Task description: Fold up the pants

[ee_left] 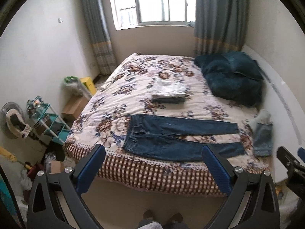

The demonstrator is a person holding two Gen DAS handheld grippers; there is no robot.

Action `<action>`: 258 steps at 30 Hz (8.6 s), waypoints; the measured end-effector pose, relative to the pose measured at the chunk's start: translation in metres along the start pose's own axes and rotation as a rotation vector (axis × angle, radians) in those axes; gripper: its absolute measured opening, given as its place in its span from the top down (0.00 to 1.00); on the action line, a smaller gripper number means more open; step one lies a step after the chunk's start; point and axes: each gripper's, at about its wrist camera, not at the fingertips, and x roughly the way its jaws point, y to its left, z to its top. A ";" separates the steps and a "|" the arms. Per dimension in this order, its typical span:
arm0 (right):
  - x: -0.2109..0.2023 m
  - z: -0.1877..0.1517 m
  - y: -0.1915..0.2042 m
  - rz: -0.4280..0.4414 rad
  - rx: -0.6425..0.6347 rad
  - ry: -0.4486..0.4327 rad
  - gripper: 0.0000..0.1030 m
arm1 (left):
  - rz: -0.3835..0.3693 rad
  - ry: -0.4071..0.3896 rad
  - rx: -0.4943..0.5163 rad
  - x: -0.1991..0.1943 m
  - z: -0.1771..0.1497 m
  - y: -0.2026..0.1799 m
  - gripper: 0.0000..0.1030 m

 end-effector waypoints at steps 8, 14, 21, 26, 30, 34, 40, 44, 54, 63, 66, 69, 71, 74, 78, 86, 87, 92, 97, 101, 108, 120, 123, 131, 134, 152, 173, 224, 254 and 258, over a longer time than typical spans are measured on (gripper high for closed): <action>0.120 0.025 0.002 0.003 0.051 0.099 0.00 | 0.062 0.120 0.014 0.111 0.019 -0.005 0.00; 0.236 0.064 0.021 -0.086 0.032 0.143 0.00 | 0.031 0.190 0.033 0.217 0.056 -0.010 0.00; 0.377 0.113 0.045 -0.173 0.014 0.190 0.00 | -0.034 0.284 0.077 0.360 0.106 -0.019 0.00; 0.501 0.133 0.046 -0.210 0.020 0.257 0.00 | -0.027 0.312 0.114 0.458 0.119 -0.031 0.00; 0.608 0.135 0.042 -0.224 -0.024 0.334 0.00 | -0.003 0.373 0.161 0.545 0.112 -0.045 0.00; 0.715 0.124 0.040 -0.226 -0.097 0.441 0.00 | 0.040 0.438 0.213 0.632 0.095 -0.062 0.00; 0.848 0.097 0.044 -0.214 -0.285 0.595 0.00 | 0.075 0.534 0.250 0.732 0.067 -0.081 0.00; 0.931 0.075 0.056 -0.207 -0.488 0.725 0.00 | 0.071 0.589 0.265 0.775 0.052 -0.095 0.00; 1.007 0.047 0.078 0.017 -0.791 0.906 0.15 | 0.010 0.615 0.362 0.804 0.046 -0.112 0.00; 0.982 0.054 0.063 0.189 -0.677 0.912 0.86 | -0.126 0.664 0.531 0.802 0.052 -0.144 0.00; 0.966 0.061 0.055 0.253 -0.617 0.874 0.90 | -0.165 0.689 0.608 0.803 0.047 -0.160 0.00; 0.951 0.065 0.049 0.318 -0.574 0.850 0.91 | -0.212 0.711 0.693 0.808 0.041 -0.178 0.00; 0.944 0.061 0.045 0.350 -0.538 0.846 0.91 | -0.224 0.697 0.724 0.809 0.039 -0.189 0.06; 0.938 0.054 0.037 0.347 -0.525 0.835 0.91 | -0.277 0.659 0.750 0.808 0.041 -0.203 0.42; 0.916 0.045 0.047 0.288 -0.473 0.841 0.91 | -0.251 0.633 0.738 0.804 0.045 -0.217 0.73; 0.900 0.049 0.035 0.182 -0.280 0.796 0.91 | -0.250 0.597 0.542 0.740 0.044 -0.191 0.87; 0.894 0.048 0.034 0.180 -0.264 0.793 0.91 | -0.249 0.599 0.510 0.730 0.042 -0.191 0.87; 0.832 0.023 0.027 0.202 -0.157 0.804 0.91 | -0.266 0.659 0.308 0.660 0.012 -0.154 0.87; 0.769 -0.049 0.021 0.183 -0.108 0.902 0.91 | -0.246 0.838 0.110 0.608 -0.065 -0.113 0.94; 0.756 -0.121 0.016 0.145 -0.063 1.017 0.91 | -0.181 0.968 0.008 0.610 -0.138 -0.092 0.94; 0.790 -0.154 0.031 0.085 -0.109 1.061 0.90 | -0.099 0.937 -0.060 0.621 -0.149 -0.076 0.93; 0.746 -0.047 -0.008 0.199 0.154 0.920 0.04 | 0.056 0.667 -0.116 0.607 -0.056 -0.053 0.29; 0.776 -0.018 -0.031 0.026 0.115 0.847 0.04 | 0.090 0.646 -0.096 0.620 -0.050 -0.048 0.19; 0.898 0.013 -0.047 -0.264 0.005 0.798 0.05 | 0.148 0.667 -0.039 0.656 -0.056 -0.056 0.19; 0.926 0.013 -0.041 -0.283 0.006 0.816 0.07 | 0.158 0.682 -0.029 0.662 -0.061 -0.059 0.19; 0.752 -0.021 -0.189 -0.263 0.687 0.507 0.98 | 0.128 0.692 -0.130 0.642 -0.067 -0.045 0.19; 0.717 -0.144 -0.147 -0.216 0.823 0.605 0.40 | 0.103 0.599 -0.343 0.587 -0.090 -0.004 0.19; 0.690 -0.244 0.144 0.069 0.813 0.633 0.93 | 0.039 0.544 -0.424 0.610 -0.142 0.201 0.83; 0.651 -0.203 -0.117 -0.113 1.065 0.380 0.33 | -0.054 0.464 0.002 0.579 -0.088 -0.064 0.15; 0.664 -0.195 -0.216 -0.178 1.135 0.309 0.33 | -0.084 0.450 0.035 0.577 -0.083 -0.145 0.15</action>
